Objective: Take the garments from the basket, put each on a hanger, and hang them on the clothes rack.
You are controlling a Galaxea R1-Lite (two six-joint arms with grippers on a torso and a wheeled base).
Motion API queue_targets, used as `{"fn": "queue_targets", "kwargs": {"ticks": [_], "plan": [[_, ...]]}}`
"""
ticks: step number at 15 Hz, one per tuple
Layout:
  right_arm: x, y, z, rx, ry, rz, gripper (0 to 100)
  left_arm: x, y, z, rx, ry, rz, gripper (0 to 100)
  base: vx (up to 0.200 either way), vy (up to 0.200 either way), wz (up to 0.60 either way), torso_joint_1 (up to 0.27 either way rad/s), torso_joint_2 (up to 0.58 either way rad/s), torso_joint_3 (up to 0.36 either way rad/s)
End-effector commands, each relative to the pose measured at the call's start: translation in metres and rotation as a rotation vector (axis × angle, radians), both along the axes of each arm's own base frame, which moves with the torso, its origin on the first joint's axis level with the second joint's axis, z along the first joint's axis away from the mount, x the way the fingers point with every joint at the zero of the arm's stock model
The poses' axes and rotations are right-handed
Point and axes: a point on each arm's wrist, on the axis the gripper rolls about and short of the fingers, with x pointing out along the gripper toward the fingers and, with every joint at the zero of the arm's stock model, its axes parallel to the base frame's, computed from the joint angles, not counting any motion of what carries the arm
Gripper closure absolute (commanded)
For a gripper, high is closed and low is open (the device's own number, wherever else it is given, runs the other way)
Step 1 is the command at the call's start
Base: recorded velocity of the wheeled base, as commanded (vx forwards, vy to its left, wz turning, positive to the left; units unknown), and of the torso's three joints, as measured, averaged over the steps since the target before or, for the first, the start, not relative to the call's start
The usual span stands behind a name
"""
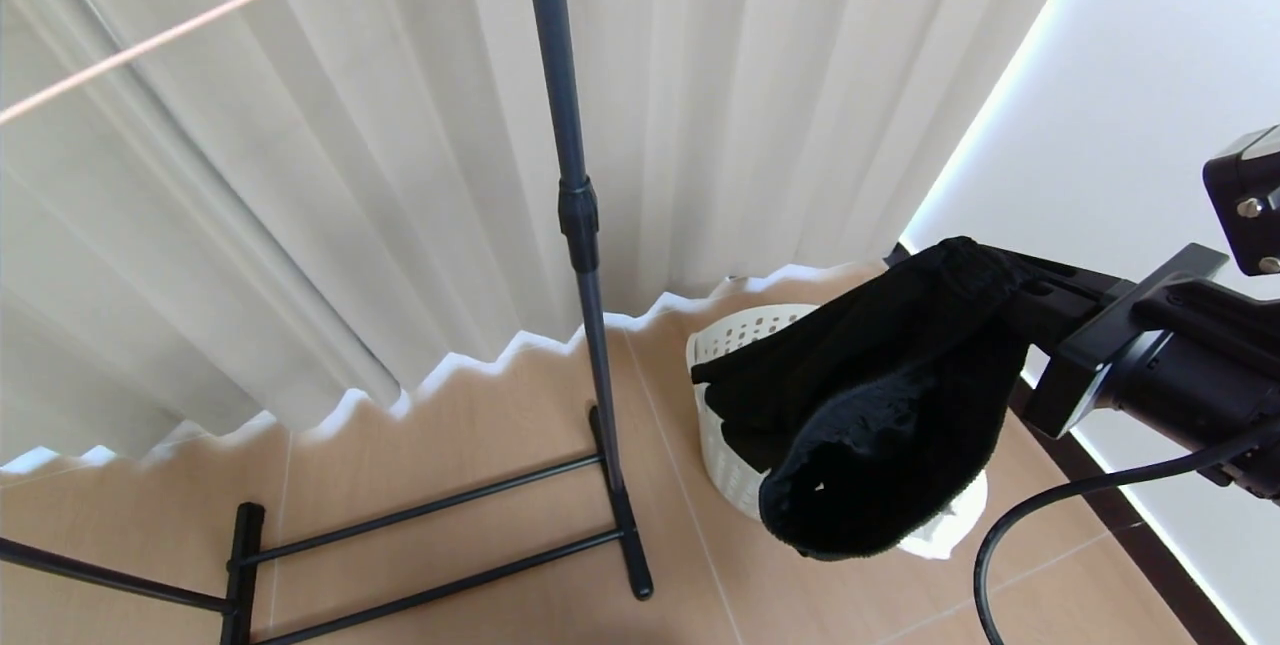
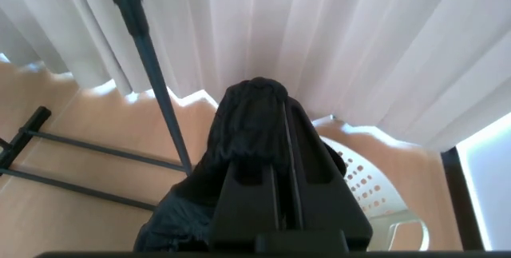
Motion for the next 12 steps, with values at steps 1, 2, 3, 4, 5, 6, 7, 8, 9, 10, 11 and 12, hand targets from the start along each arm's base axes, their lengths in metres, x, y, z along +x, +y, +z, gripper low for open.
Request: {"fn": "queue_targets", "kwargs": {"ticks": [1,2,3,4,5,6,7,8,9,10,11,12], "plan": [[0.0,-0.0002,0.0003,0.0,-0.001,-0.001,100,0.0001,0.0,0.0,0.0,0.002,0.0,0,0.0,0.0,0.0,0.11,-0.48,-0.149],[-0.0003,-0.0004,0.0006,0.001,-0.003,-0.001,100,0.0001,0.0,0.0,0.0,0.002,0.0,0,0.0,0.0,0.0,0.134,-0.47,-0.144],[-0.0003,-0.0004,0.0006,0.001,-0.003,-0.001,100,0.0001,0.0,0.0,0.0,0.002,0.0,0,0.0,0.0,0.0,0.119,-0.48,-0.149],[-0.0003,-0.0004,0.0006,0.001,-0.003,-0.001,100,0.0001,0.0,0.0,-0.002,0.002,0.0,0,0.0,0.0,0.0,0.154,-0.48,-0.134],[-0.0003,-0.0004,0.0006,0.001,-0.003,-0.001,100,0.0001,0.0,0.0,0.0,0.002,0.0,0,0.0,0.0,0.0,0.159,-0.49,-0.139],[-0.0008,-0.0009,0.0012,0.002,-0.006,-0.003,100,0.0001,0.0,0.0,0.0,0.002,0.0,0,0.0,0.0,0.0,0.168,-0.51,-0.134],[-0.0018,-0.0016,0.0015,0.003,-0.007,-0.001,100,0.0001,0.0,0.0,-0.002,0.002,0.0,0,0.0,0.0,0.0,0.168,-0.51,-0.129],[-0.0024,-0.002,0.0021,0.004,-0.009,-0.001,100,0.0001,0.0,0.0,-0.002,0.002,0.0,0,0.0,0.0,0.0,0.173,-0.5,-0.134],[-0.0024,-0.0021,0.0017,0.004,-0.008,-0.003,100,0.0001,0.0,0.0,-0.002,0.002,0.0,0,0.0,0.0,0.0,0.193,-0.52,-0.149],[-0.0028,-0.0024,0.0015,0.004,-0.008,-0.003,100,0.0001,0.0,0.0,-0.002,0.002,0.0,0,0.0,0.0,0.0,0.198,-0.53,-0.134],[-0.0028,-0.0024,0.0015,0.004,-0.008,-0.003,100,0.0001,0.0,0.0,-0.002,0.002,0.0,0,0.0,0.0,0.0,0.198,-0.53,-0.129],[-0.0031,-0.0026,0.0015,0.004,-0.009,-0.003,100,0.0001,0.0,0.0,-0.002,0.002,0.0,0,0.0,0.0,0.0,0.198,-0.54,-0.144]]}}
